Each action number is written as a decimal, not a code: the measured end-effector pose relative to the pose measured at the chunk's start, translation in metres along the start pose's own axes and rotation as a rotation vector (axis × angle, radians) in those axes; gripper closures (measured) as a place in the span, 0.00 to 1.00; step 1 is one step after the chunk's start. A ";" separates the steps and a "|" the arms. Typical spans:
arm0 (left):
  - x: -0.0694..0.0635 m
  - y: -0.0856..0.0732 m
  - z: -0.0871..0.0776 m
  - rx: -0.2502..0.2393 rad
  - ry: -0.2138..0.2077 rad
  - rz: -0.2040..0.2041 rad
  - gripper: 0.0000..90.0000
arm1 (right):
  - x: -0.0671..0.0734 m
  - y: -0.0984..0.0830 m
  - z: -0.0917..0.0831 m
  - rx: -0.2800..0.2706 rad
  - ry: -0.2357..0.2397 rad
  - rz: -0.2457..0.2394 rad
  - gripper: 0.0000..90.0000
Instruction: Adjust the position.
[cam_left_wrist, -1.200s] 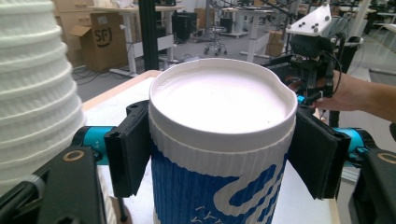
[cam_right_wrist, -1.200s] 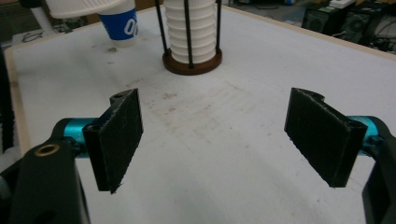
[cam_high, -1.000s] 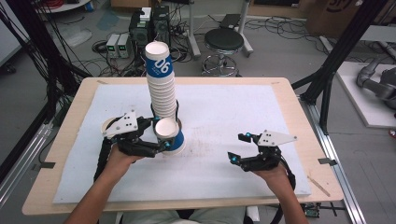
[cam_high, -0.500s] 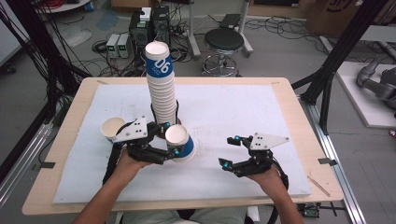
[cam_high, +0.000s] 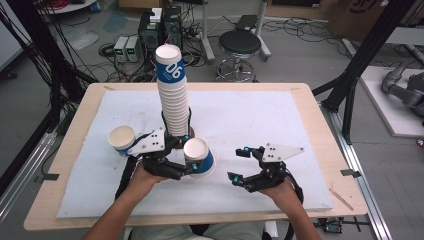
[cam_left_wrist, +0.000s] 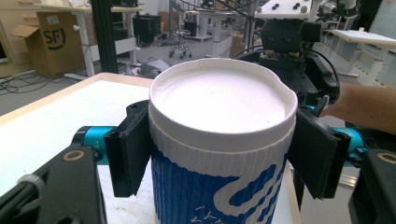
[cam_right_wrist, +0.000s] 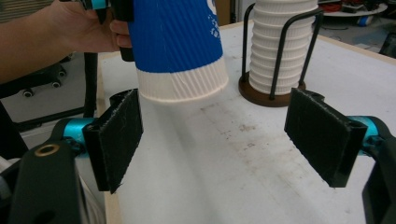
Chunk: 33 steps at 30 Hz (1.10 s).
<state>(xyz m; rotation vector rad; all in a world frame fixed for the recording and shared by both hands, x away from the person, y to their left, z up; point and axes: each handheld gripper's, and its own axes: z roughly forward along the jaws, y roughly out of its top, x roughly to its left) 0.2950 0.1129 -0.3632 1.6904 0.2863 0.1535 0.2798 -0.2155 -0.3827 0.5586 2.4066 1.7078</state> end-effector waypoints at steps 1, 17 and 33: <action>-0.001 -0.001 0.001 0.002 -0.007 0.001 0.31 | 0.000 0.000 0.002 -0.001 0.006 -0.004 0.22; -0.008 -0.002 0.014 0.011 -0.056 0.016 0.32 | 0.008 0.003 0.025 0.034 0.079 -0.025 0.22; -0.013 -0.003 0.021 0.016 -0.084 0.024 0.32 | 0.014 0.003 0.036 0.043 0.110 -0.040 0.22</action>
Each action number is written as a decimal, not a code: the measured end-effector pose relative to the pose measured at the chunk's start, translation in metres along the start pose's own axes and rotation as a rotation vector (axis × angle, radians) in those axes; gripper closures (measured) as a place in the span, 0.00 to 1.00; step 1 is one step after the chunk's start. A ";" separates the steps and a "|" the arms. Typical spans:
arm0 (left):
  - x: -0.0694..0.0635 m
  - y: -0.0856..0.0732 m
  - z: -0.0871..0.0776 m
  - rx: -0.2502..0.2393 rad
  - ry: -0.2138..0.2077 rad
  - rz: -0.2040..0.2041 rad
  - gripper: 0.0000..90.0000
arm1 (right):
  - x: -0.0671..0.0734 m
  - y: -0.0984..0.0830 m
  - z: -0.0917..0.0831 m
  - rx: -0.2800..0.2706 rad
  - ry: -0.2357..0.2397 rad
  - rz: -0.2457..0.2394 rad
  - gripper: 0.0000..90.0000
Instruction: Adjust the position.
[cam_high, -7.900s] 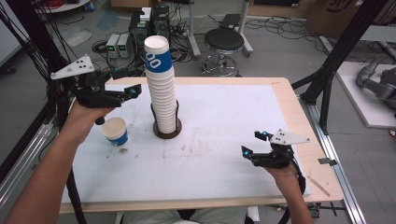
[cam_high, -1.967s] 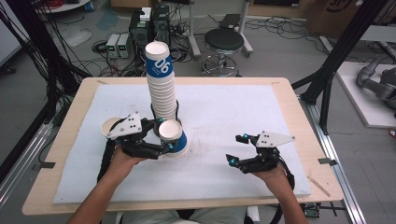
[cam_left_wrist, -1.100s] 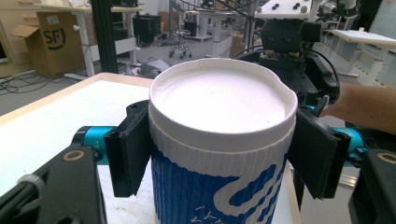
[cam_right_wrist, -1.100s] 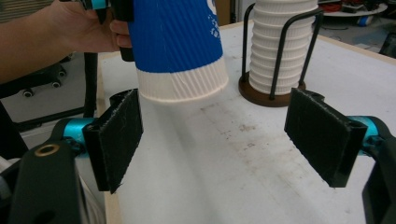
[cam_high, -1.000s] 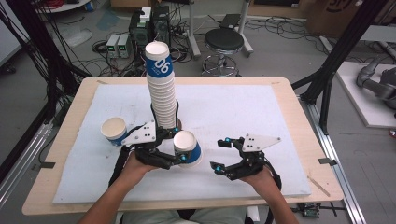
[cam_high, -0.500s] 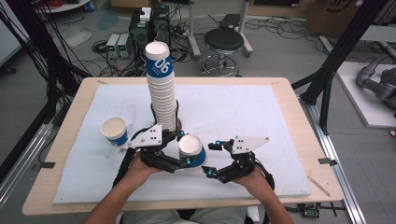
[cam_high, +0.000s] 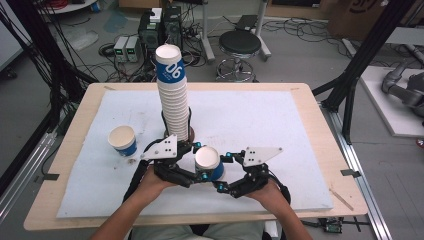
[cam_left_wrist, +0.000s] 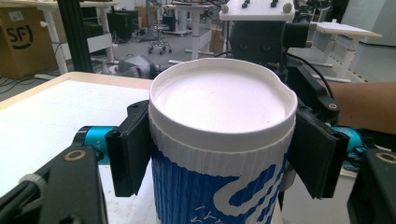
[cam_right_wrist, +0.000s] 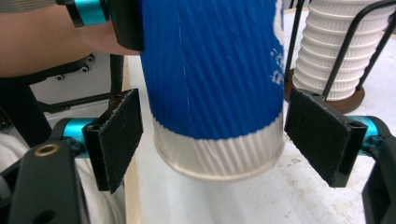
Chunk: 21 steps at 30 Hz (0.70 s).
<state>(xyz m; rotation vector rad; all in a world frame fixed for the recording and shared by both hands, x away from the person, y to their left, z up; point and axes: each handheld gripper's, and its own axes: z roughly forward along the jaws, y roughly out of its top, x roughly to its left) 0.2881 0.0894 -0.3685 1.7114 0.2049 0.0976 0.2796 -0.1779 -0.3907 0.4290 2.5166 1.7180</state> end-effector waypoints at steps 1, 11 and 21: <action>0.000 0.000 0.000 -0.001 -0.004 0.001 0.32 | 0.001 0.000 0.000 -0.001 -0.005 -0.008 0.22; -0.004 0.002 0.002 -0.024 -0.026 0.010 0.32 | 0.004 0.001 0.002 -0.017 0.001 -0.047 0.21; -0.006 0.003 0.001 -0.034 -0.035 0.025 0.33 | 0.002 0.001 0.000 -0.022 0.038 -0.046 0.27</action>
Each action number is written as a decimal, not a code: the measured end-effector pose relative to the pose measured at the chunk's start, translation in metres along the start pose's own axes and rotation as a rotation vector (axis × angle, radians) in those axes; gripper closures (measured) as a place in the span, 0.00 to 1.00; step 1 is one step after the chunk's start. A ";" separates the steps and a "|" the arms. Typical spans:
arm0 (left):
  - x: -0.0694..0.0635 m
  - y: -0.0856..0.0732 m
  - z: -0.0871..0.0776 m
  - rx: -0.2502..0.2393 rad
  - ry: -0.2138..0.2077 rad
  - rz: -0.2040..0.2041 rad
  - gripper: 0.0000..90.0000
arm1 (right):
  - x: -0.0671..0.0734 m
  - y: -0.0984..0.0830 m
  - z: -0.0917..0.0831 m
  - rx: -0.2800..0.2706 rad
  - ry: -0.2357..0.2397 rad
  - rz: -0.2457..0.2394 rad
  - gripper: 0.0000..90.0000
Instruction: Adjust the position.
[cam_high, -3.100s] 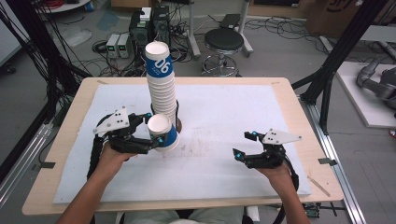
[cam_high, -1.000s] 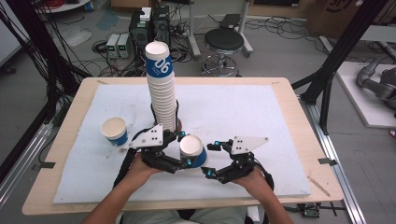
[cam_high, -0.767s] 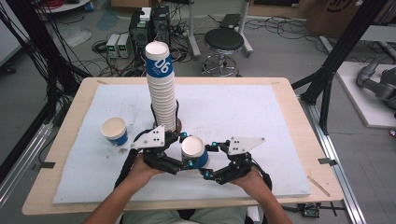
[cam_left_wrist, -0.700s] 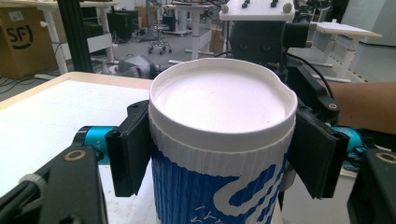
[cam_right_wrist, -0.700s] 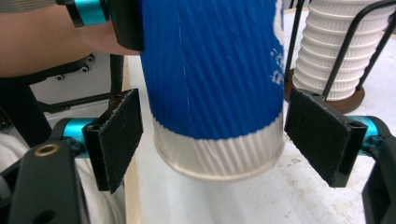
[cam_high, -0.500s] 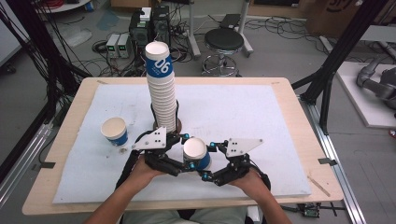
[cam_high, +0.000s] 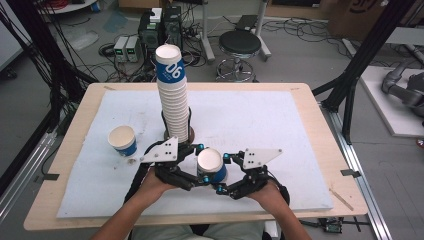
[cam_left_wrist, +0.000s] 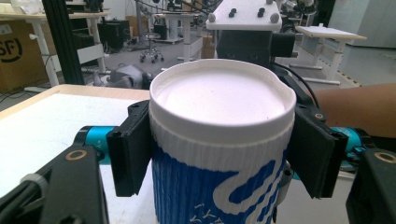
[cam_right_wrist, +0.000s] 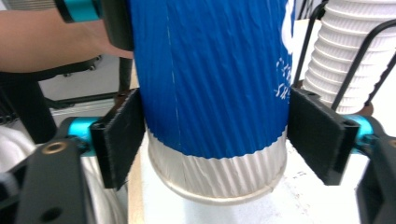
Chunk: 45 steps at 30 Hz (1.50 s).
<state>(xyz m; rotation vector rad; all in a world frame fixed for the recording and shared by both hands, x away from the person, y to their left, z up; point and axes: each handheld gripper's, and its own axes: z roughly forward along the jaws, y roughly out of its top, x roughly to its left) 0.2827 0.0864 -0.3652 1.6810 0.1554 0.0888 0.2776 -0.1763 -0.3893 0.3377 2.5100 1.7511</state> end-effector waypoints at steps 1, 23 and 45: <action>0.000 0.000 0.000 0.000 0.000 0.002 0.33 | 0.000 0.000 0.000 0.002 0.001 -0.003 0.29; 0.004 -0.004 0.002 0.091 0.023 -0.074 0.17 | -0.001 0.002 -0.002 0.083 0.001 -0.027 0.34; 0.014 0.000 -0.009 0.183 -0.017 -0.079 0.17 | -0.013 0.015 -0.019 0.279 -0.066 -0.079 0.36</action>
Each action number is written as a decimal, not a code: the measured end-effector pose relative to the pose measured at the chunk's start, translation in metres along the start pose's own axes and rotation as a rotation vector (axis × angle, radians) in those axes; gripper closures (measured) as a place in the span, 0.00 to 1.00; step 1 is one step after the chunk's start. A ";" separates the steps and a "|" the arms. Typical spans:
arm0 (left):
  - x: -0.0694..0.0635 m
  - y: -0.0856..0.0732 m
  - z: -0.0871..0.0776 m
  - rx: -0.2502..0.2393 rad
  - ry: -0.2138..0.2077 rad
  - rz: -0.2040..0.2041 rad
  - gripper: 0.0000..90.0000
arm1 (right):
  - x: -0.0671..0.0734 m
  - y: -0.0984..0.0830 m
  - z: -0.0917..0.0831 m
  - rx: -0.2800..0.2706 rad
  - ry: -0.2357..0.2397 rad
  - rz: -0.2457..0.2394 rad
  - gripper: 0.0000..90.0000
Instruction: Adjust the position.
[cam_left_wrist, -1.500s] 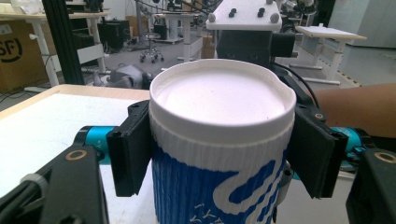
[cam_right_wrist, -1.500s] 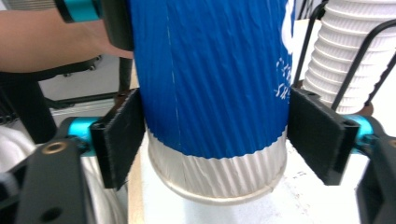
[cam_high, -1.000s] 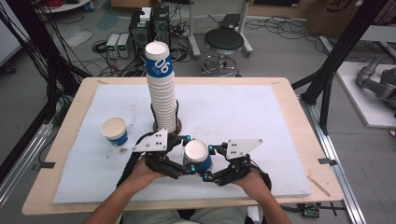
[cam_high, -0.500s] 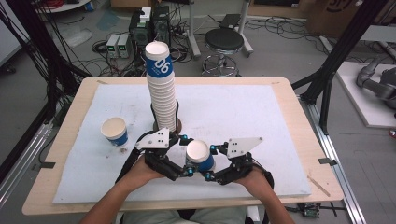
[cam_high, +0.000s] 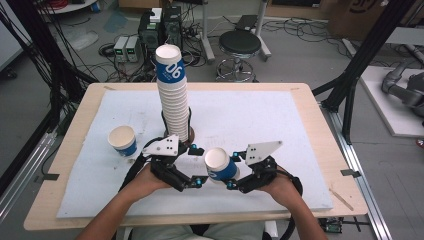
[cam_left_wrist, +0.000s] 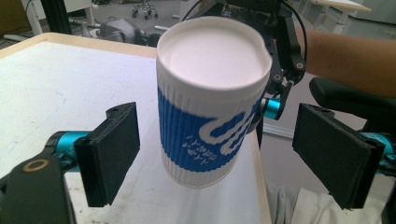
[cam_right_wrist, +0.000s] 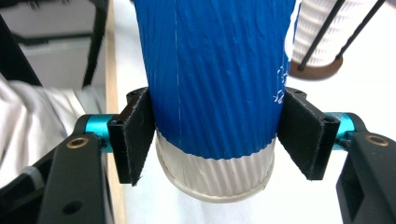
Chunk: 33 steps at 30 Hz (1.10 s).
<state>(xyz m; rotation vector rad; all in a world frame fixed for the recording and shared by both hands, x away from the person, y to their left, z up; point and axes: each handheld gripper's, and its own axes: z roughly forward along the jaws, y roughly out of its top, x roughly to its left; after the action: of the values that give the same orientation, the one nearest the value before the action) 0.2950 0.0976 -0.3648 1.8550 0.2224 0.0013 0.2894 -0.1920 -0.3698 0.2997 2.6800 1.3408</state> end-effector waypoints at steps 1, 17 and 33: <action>0.001 0.001 -0.001 0.010 0.002 0.004 0.17 | -0.001 0.002 0.000 0.021 0.000 -0.010 0.36; 0.005 0.013 0.002 0.103 -0.004 0.021 0.17 | -0.003 0.030 0.007 0.279 0.018 -0.125 0.36; 0.008 0.013 0.026 0.221 -0.039 0.034 0.27 | 0.002 0.042 0.018 0.371 0.047 -0.173 0.36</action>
<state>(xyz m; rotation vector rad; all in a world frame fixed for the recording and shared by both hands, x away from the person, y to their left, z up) 0.3075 0.0702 -0.3607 2.0770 0.1686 -0.0373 0.2965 -0.1529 -0.3473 0.0674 2.9045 0.8100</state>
